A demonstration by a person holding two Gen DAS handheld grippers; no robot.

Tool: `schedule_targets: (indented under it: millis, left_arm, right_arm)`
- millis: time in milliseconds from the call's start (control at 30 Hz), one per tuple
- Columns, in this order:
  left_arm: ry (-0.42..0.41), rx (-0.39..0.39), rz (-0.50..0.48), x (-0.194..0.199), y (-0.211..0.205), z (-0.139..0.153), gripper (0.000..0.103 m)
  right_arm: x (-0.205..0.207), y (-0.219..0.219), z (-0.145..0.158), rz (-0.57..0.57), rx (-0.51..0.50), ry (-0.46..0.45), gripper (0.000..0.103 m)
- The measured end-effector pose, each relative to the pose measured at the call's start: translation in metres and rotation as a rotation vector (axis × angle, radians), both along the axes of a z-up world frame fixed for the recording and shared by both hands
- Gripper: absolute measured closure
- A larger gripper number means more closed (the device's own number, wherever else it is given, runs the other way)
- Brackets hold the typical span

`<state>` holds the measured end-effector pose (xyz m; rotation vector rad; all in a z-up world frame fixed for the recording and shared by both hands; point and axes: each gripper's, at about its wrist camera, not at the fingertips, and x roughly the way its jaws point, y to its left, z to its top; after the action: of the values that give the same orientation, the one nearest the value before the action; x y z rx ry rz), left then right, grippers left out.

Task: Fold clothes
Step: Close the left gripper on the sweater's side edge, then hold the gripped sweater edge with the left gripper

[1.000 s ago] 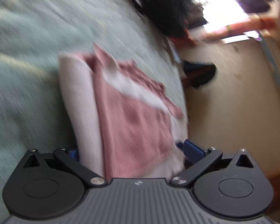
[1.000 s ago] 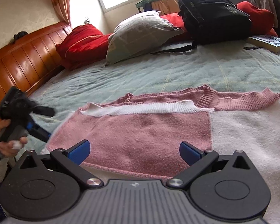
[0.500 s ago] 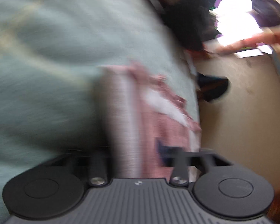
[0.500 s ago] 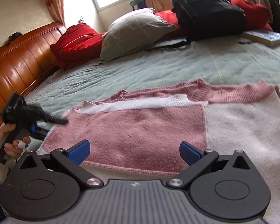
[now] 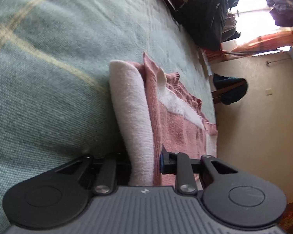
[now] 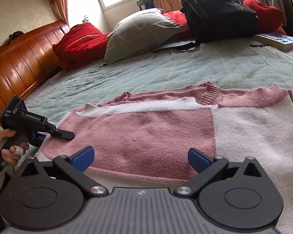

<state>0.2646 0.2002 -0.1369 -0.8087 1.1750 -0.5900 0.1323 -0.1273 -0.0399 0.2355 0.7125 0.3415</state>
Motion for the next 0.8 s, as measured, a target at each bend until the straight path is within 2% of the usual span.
schedule_targets:
  millis: [33, 100, 233, 300, 400, 433, 467, 500, 533, 800]
  left_arm:
    - [-0.012, 0.019, -0.018, 0.002, -0.004, 0.004, 0.071]
    - [-0.026, 0.041, -0.050, 0.006, -0.011, 0.008, 0.069]
    - [-0.008, 0.023, -0.051, 0.013, -0.005, 0.003, 0.069]
    - [-0.020, 0.040, -0.062, 0.010, -0.007, 0.006, 0.069]
    - [-0.040, 0.042, -0.092, 0.007, -0.011, 0.010, 0.056]
    - [-0.048, 0.047, -0.100, 0.007, -0.013, 0.010, 0.056]
    - [-0.047, 0.058, -0.094, 0.005, -0.010, 0.008, 0.059]
    - [-0.044, 0.069, -0.087, 0.004, -0.009, 0.007, 0.072]
    - [-0.042, 0.078, -0.079, 0.003, -0.007, 0.005, 0.077]
    - [-0.071, 0.109, -0.053, 0.000, -0.010, 0.003, 0.077]
  right_arm:
    - [0.000, 0.000, 0.000, 0.001, 0.004, -0.001, 0.000]
    - [0.000, 0.002, -0.001, 0.009, 0.001, -0.004, 0.000]
    - [0.000, 0.003, -0.002, 0.019, -0.001, -0.005, 0.000]
    - [0.000, 0.003, -0.002, 0.020, 0.004, -0.008, 0.000]
    - [0.001, 0.004, -0.001, 0.020, 0.009, -0.010, 0.000]
    - [0.001, 0.004, -0.001, 0.024, 0.015, -0.012, 0.000]
    - [0.002, 0.005, 0.000, 0.029, 0.021, -0.015, 0.000]
    - [0.002, 0.006, 0.001, 0.037, 0.028, -0.018, 0.000]
    - [0.003, 0.007, 0.002, 0.044, 0.034, -0.019, 0.000]
    - [0.018, 0.027, 0.011, 0.107, 0.111, 0.003, 0.000]
